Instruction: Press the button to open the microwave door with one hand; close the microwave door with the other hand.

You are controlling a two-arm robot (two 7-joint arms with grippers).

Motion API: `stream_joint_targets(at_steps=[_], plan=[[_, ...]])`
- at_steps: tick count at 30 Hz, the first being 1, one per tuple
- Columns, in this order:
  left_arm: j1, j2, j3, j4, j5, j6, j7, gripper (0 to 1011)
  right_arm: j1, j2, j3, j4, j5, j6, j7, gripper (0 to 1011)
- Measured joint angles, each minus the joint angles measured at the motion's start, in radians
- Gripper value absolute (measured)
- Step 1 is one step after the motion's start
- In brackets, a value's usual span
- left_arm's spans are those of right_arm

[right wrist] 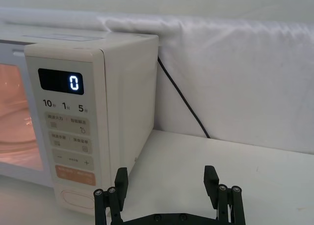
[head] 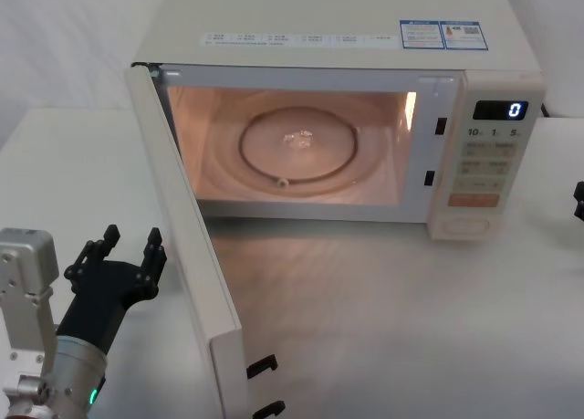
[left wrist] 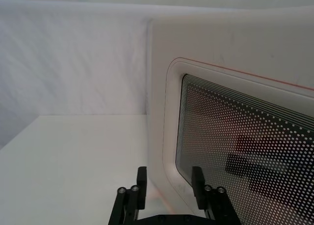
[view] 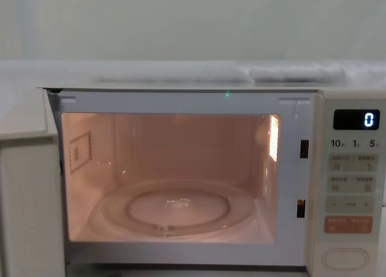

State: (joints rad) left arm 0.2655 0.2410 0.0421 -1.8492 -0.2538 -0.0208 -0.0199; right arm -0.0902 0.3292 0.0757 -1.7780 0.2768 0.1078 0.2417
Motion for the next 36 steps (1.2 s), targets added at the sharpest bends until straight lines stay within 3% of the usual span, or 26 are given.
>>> stream_joint_targets(at_steps=[19,36], plan=[[0.0,0.0,0.0,0.0,0.0,0.0,0.0,7,0.0,0.0,0.0,0.0,0.0,0.0,0.0,1002],[0.0,0.007,-0.004,0.0,0.017,-0.011,-0.026,0,0.0,0.0,0.0,0.0,0.0,0.0,0.0,1002]])
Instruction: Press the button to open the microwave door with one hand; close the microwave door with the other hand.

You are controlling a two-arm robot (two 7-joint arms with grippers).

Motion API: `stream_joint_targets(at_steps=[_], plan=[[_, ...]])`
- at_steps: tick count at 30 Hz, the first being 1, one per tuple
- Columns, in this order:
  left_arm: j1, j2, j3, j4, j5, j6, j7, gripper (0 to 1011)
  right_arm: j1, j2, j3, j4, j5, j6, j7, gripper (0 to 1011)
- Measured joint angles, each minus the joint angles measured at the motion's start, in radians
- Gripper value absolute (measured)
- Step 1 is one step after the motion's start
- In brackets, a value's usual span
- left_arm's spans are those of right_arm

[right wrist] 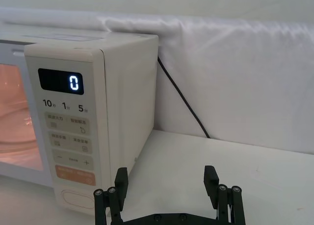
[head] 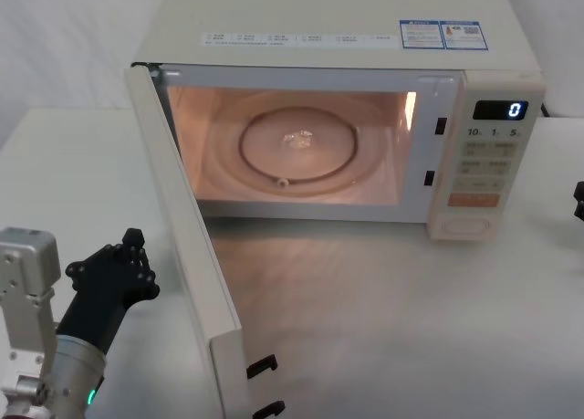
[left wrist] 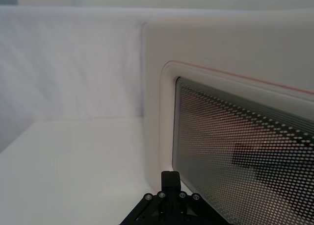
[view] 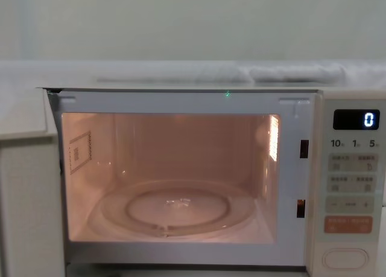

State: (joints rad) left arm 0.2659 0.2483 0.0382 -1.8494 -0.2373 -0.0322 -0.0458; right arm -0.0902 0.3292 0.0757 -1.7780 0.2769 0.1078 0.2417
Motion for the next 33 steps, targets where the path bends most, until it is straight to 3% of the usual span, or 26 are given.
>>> stream_joint_targets(at_steps=[10,21,27,33], plan=[[0.036,0.008,-0.053,-0.014,0.005,-0.037,-0.048,0,0.0,0.0,0.0,0.0,0.0,0.0,0.0,1002],[0.131,0.004,-0.146,-0.073,-0.046,-0.052,-0.11,0,0.0,0.0,0.0,0.0,0.0,0.0,0.0,1002],[0.171,0.009,-0.17,-0.108,-0.091,-0.053,-0.16,0,0.0,0.0,0.0,0.0,0.0,0.0,0.0,1002],[0.196,0.022,-0.18,-0.132,-0.103,-0.061,-0.184,0,0.0,0.0,0.0,0.0,0.0,0.0,0.0,1003]])
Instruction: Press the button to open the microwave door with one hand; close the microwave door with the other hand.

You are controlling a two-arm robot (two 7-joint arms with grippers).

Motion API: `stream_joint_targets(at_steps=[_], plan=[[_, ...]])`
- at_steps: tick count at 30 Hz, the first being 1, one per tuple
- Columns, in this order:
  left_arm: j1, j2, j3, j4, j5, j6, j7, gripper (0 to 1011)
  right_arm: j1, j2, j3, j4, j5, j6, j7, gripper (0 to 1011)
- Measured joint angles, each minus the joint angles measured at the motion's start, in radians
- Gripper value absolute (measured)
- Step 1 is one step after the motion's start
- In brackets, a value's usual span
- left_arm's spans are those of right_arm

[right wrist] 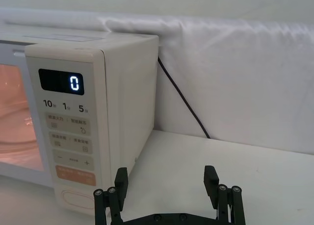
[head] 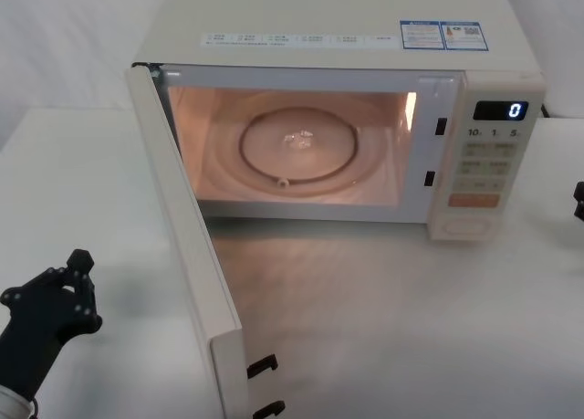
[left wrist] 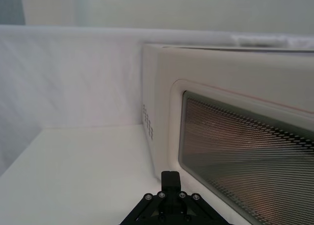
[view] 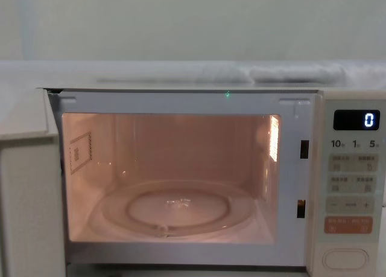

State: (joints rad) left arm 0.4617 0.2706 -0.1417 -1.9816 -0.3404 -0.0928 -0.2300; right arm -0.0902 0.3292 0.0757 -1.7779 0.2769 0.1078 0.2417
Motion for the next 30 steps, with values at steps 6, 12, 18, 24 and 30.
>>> stream_joint_targets(at_steps=[6,12,18,24,30], plan=[[0.022,0.031,-0.016,-0.025,-0.014,-0.019,-0.037,0,0.0,0.0,0.0,0.0,0.0,0.0,0.0,1002],[0.03,0.067,-0.041,-0.038,-0.026,-0.029,-0.068,0,0.0,0.0,0.0,0.0,0.0,0.0,0.0,1002],[0.039,0.118,-0.07,-0.055,-0.06,-0.028,-0.117,0,0.0,0.0,0.0,0.0,0.0,0.0,0.0,1002],[0.04,0.173,-0.078,-0.064,-0.123,-0.016,-0.181,0,0.0,0.0,0.0,0.0,0.0,0.0,0.0,1002],[0.025,0.214,-0.063,-0.063,-0.17,-0.003,-0.222,0,0.0,0.0,0.0,0.0,0.0,0.0,0.0,1002]])
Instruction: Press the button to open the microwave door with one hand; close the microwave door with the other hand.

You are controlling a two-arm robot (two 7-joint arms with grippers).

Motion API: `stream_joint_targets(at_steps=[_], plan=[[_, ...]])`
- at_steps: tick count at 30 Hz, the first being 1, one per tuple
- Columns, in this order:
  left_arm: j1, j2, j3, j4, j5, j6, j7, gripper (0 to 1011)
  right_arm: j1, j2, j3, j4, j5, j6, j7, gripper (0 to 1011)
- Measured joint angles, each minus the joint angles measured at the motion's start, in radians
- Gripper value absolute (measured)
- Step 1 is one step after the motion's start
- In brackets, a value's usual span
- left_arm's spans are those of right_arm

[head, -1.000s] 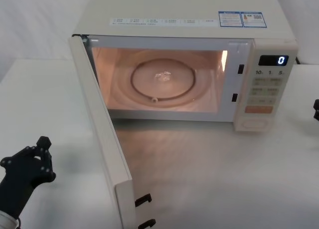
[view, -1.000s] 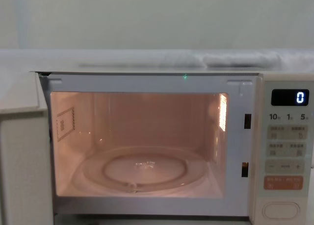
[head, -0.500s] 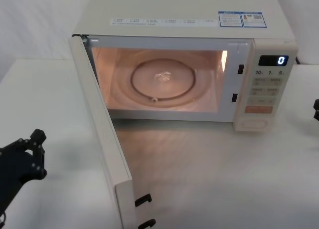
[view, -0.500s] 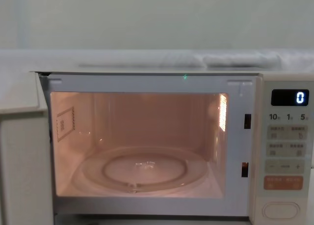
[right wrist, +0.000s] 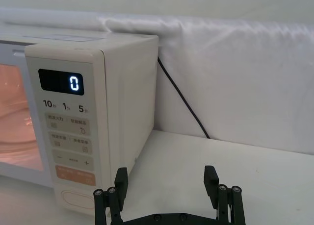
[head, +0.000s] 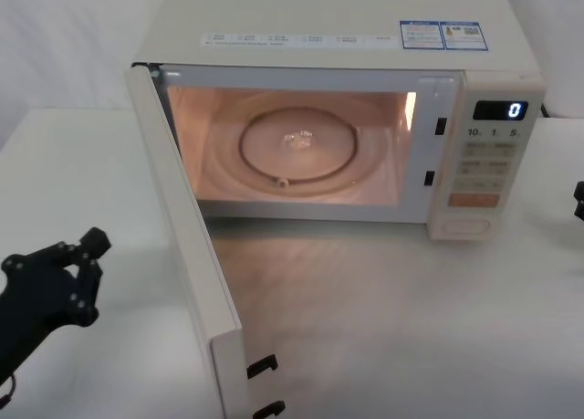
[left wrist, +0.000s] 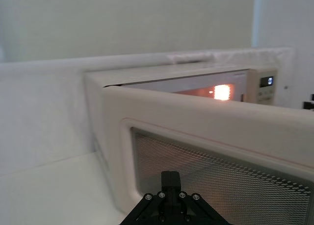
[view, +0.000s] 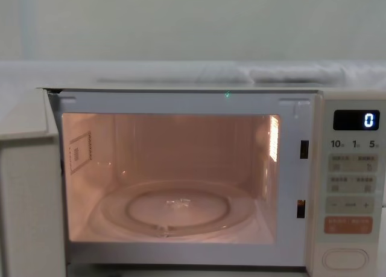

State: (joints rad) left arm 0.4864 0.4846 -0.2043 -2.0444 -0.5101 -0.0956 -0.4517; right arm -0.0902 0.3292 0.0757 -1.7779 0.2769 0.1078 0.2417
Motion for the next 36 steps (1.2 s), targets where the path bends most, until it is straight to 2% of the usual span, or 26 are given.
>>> stream_joint_targets(at_steps=[6,16,21,29,36], plan=[[-0.027,0.046,0.022,0.002,-0.048,0.016,-0.036,0,0.0,0.0,0.0,0.0,0.0,0.0,0.0,1002],[-0.035,0.094,0.026,-0.019,-0.132,0.022,-0.087,0,0.0,0.0,0.0,0.0,0.0,0.0,0.0,1002],[-0.039,0.13,0.039,-0.026,-0.167,0.038,-0.116,0,0.0,0.0,0.0,0.0,0.0,0.0,0.0,1002],[-0.056,0.174,0.079,-0.027,-0.185,0.061,-0.134,0,0.0,0.0,0.0,0.0,0.0,0.0,0.0,1002],[-0.111,0.205,0.149,-0.018,-0.183,0.077,-0.136,0,0.0,0.0,0.0,0.0,0.0,0.0,0.0,1002]])
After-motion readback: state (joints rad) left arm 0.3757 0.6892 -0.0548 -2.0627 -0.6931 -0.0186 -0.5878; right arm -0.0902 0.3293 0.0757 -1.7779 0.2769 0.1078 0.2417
